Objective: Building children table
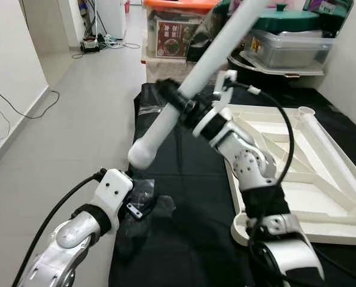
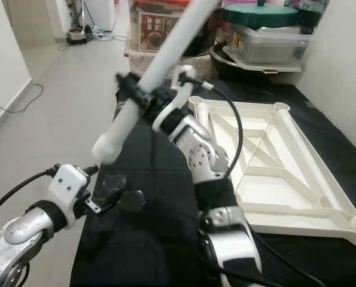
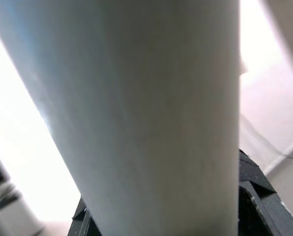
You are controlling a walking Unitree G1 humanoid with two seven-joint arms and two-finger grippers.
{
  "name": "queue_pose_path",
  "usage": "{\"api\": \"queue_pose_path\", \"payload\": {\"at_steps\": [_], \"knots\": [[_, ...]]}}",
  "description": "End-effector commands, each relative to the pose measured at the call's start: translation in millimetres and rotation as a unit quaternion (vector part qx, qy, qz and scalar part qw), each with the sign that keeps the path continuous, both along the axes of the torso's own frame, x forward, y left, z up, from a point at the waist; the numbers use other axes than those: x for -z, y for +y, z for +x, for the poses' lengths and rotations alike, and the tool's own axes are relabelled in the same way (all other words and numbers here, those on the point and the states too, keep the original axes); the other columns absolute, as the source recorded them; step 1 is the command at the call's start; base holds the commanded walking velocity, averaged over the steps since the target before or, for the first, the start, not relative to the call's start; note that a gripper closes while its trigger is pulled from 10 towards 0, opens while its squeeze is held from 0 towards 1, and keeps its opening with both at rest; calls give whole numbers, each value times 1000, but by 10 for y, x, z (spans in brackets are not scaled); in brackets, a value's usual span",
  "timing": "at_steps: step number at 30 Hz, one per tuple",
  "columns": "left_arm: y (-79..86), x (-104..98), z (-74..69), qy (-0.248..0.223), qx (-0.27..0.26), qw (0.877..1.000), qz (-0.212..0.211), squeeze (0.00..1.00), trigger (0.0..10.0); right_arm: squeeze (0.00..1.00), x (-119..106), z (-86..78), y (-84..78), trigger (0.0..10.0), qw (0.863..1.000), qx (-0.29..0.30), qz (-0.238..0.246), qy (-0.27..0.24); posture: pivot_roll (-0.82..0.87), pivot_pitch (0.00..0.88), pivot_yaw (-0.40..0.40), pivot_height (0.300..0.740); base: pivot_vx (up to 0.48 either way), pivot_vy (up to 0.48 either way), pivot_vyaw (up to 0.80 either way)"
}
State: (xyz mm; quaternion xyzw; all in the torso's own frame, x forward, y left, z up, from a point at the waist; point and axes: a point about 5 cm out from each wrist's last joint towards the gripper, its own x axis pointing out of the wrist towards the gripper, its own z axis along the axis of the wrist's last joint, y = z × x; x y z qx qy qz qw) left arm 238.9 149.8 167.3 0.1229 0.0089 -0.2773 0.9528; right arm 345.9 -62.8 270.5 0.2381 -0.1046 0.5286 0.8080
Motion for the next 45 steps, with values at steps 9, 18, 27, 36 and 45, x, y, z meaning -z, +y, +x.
{"api": "queue_pose_path", "payload": {"at_steps": [9, 18, 27, 36, 45], "knots": [[112, -49, -92, 14, 30, 999, -7, 0, 10000, 0, 21, -172, -22, 0, 994, -88, -44, -43, 67, 0, -80, 740, 0, 0, 0], [56, -24, -79, 23, 53, 998, -4, 0, 10000, 0, 0, -337, 43, 0, 986, -152, -44, -52, 64, 0, -78, 740, 0, 0, 0], [-103, -30, -13, 36, 121, 992, -5, 0, 10000, 0, 44, -579, 255, 0, 973, -221, -45, -55, 51, 0, -69, 740, 0, 0, 0], [-178, -44, -32, 40, 158, 987, -12, 0, 1686, 0, 37, -630, 315, 0, 971, -231, -41, -54, 44, 0, -62, 740, 0, 0, 0], [-213, -61, -122, 42, 177, 982, -52, 0, 0, 0, -9, -594, 276, 0, 974, -213, -42, -56, 46, 0, -70, 740, 0, 0, 0]]}}
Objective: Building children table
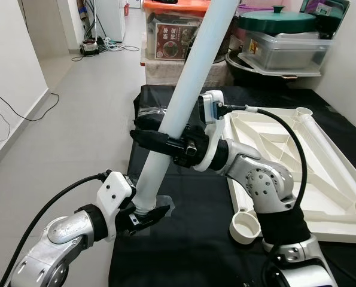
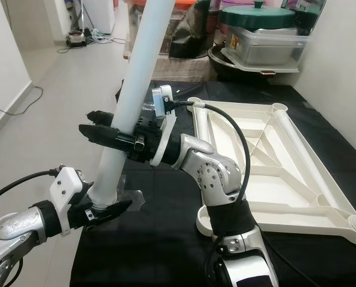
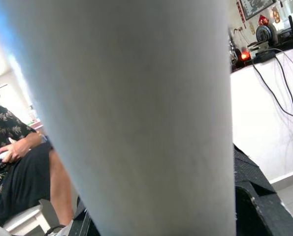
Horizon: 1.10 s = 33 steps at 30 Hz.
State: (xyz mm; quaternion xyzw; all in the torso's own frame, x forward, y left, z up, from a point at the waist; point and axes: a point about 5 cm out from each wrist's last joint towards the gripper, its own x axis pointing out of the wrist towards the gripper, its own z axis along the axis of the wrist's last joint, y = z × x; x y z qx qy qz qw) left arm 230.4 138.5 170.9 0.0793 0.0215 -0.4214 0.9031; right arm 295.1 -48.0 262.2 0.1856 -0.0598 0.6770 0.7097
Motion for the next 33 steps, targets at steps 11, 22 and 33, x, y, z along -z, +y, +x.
{"api": "queue_pose_path", "payload": {"at_steps": [11, 22, 33], "knots": [[-3, -4, 135, -23, -47, 998, 43, 0, 10000, 0, -18, 197, 216, 10000, 991, 121, 6, 55, 50, 0, -72, 740, 0, 0, 0], [-71, 115, 281, -42, -108, 987, 109, 0, 10000, 0, 57, 296, 326, 10000, 967, 198, 51, 152, 52, 0, -71, 740, 0, 0, 0], [-137, 144, 305, -45, -117, 986, 111, 0, 10000, 0, 59, 254, 396, 0, 964, 201, 69, 160, 54, 0, -72, 740, 0, 0, 0]]}}
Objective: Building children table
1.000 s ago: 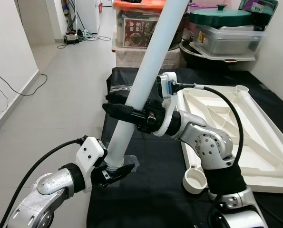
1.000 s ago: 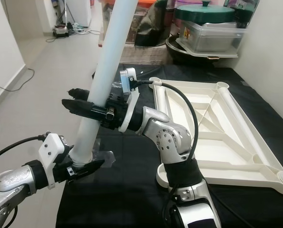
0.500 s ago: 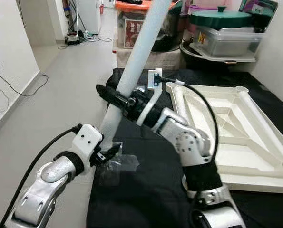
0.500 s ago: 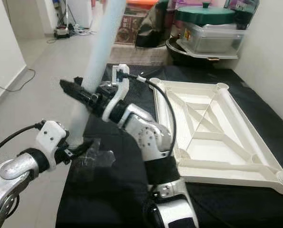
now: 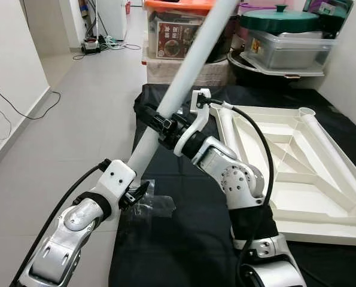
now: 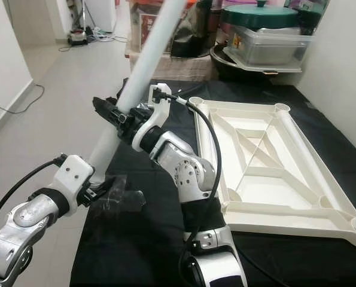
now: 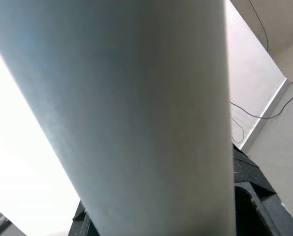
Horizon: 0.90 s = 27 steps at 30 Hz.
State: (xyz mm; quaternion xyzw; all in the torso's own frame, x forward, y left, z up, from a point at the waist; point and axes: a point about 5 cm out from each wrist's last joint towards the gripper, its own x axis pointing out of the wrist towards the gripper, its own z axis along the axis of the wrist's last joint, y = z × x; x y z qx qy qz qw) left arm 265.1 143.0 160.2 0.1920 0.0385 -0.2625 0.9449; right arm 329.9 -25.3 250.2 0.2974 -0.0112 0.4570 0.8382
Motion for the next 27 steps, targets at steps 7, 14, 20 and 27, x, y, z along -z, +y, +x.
{"api": "queue_pose_path", "payload": {"at_steps": [7, 14, 20, 27], "knots": [[-173, 24, -27, 2, 42, 999, 7, 0, 10000, 0, -35, -112, 162, 0, 999, -22, 34, -10, 54, 0, -67, 740, 0, 0, 0], [-133, -7, 16, -14, 33, 999, 3, 1000, 10000, 0, -8, -101, 121, 0, 999, -10, 31, -13, 55, 0, -65, 740, 0, 0, 0], [-36, -71, 9, -24, 9, 999, -20, 1000, 10000, 0, -77, 50, -45, 0, 999, 28, 21, -29, 58, 0, -70, 740, 0, 0, 0], [107, -52, -70, -25, -25, 999, -4, 1000, 10000, 0, -168, 287, -404, 0, 992, 107, -21, -66, 63, 0, -77, 740, 0, 0, 0]]}}
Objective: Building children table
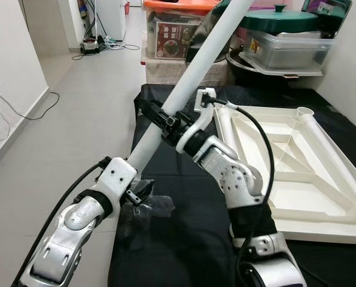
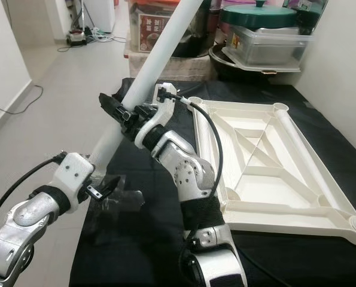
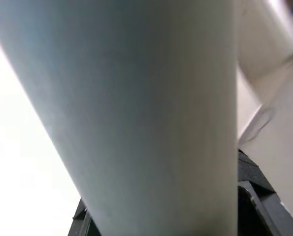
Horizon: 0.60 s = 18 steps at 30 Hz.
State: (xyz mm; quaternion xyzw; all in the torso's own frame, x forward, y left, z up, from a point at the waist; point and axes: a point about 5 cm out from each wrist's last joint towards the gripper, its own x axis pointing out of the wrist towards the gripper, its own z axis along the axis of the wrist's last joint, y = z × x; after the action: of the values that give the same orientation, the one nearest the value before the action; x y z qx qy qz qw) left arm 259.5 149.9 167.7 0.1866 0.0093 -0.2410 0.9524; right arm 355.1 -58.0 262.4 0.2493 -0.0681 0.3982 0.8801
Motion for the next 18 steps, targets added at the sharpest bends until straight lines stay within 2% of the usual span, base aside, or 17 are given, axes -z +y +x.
{"api": "queue_pose_path", "payload": {"at_steps": [1, 2, 3, 4, 7, 9, 12, 15, 16, 17, 18], "knots": [[38, 24, -15, 6, -8, 1000, 9, 1000, 10000, 0, -46, 35, -78, 0, 1000, 20, 5, -16, 63, 0, -77, 740, 0, 0, 0], [88, 18, -26, -3, -27, 1000, 15, 969, 10000, 0, -77, 104, -212, 0, 998, 49, -10, -25, 66, 0, -79, 740, 0, 0, 0], [88, 18, -26, -3, -27, 1000, 15, 969, 10000, 0, -77, 104, -212, 0, 998, 49, -10, -25, 66, 0, -79, 740, 0, 0, 0], [139, -8, -13, -20, -51, 998, 18, 0, 10000, 0, -113, 154, -326, 0, 996, 74, -26, -39, 65, 0, -81, 740, 0, 0, 0], [183, -41, 7, -38, -71, 997, 19, 0, 10000, 0, -154, 193, -422, 0, 993, 95, -41, -53, 66, 0, -81, 740, 0, 0, 0], [200, -63, 30, -50, -87, 995, 17, 0, 10000, 0, -236, 251, -578, 0, 988, 124, -56, -70, 64, 0, -82, 740, 0, 0, 0], [173, -38, 27, -47, -85, 995, 17, 0, 10000, 0, -276, 271, -637, 0, 987, 135, -53, -73, 63, 0, -81, 740, 0, 0, 0], [134, -5, 24, -42, -82, 996, 18, 0, 10000, 0, -308, 286, -675, 0, 987, 142, -41, -68, 58, 0, -74, 740, 0, 0, 0], [105, 21, 20, -36, -81, 996, 17, 0, 10000, 0, -326, 295, -693, 0, 987, 146, -31, -64, 57, 0, -74, 740, 0, 0, 0], [38, 65, 3, -34, -71, 996, 31, 0, 10000, 0, -360, 306, -716, 0, 987, 152, -1, -52, 57, 0, -75, 740, 0, 0, 0], [38, 65, 3, -34, -71, 996, 31, 0, 10000, 0, -360, 306, -716, 0, 987, 152, -1, -52, 57, 0, -75, 740, 0, 0, 0]]}}
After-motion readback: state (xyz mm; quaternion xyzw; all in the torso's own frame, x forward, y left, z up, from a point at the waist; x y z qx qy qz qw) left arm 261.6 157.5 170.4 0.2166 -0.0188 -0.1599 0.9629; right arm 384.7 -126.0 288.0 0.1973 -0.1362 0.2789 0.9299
